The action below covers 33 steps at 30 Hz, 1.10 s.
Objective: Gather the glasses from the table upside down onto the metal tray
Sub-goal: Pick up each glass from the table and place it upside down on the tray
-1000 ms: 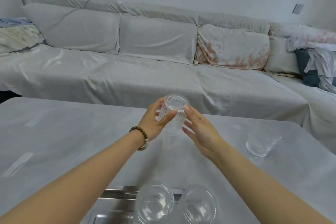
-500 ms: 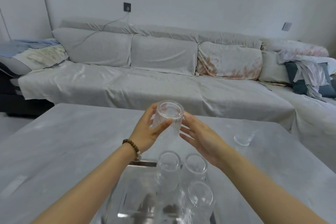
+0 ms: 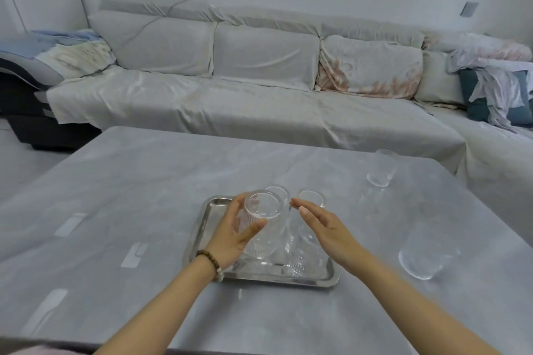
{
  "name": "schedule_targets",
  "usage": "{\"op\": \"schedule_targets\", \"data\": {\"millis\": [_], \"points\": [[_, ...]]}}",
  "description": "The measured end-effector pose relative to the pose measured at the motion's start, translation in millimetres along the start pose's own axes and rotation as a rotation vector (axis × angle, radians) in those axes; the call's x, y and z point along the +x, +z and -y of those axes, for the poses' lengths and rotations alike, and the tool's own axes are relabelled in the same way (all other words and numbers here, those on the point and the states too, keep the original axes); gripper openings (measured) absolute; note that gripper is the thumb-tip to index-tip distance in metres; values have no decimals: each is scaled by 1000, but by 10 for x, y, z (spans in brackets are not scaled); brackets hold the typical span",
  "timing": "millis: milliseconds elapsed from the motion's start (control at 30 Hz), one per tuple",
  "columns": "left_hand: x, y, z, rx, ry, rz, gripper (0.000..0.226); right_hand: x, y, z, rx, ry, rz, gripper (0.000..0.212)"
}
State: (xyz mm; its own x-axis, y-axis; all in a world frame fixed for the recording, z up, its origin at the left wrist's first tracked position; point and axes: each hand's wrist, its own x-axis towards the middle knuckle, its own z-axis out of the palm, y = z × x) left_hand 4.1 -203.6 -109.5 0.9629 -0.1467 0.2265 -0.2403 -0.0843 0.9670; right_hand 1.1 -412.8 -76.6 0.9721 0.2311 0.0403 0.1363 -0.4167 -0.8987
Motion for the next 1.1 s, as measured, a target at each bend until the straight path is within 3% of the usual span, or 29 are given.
{"op": "schedule_targets", "data": {"millis": [200,433,733,867,1100], "points": [[-116,161,208,25,-62,-26,58,-130,63,-150,-217,-78,14,36],[-160,343,349,37,-125,-34,58,-154,84,-228,-366,-134,54,37],[-148,353,381,48,-108,-19,66,-157,85,-252,-357,-144,34,36],[-148,298,399,45,-113,22,60,-157,89,-240,-370,-154,34,35],[-138,236,447,67,-91,41,73,-165,105,-228,-353,-157,26,43]]}}
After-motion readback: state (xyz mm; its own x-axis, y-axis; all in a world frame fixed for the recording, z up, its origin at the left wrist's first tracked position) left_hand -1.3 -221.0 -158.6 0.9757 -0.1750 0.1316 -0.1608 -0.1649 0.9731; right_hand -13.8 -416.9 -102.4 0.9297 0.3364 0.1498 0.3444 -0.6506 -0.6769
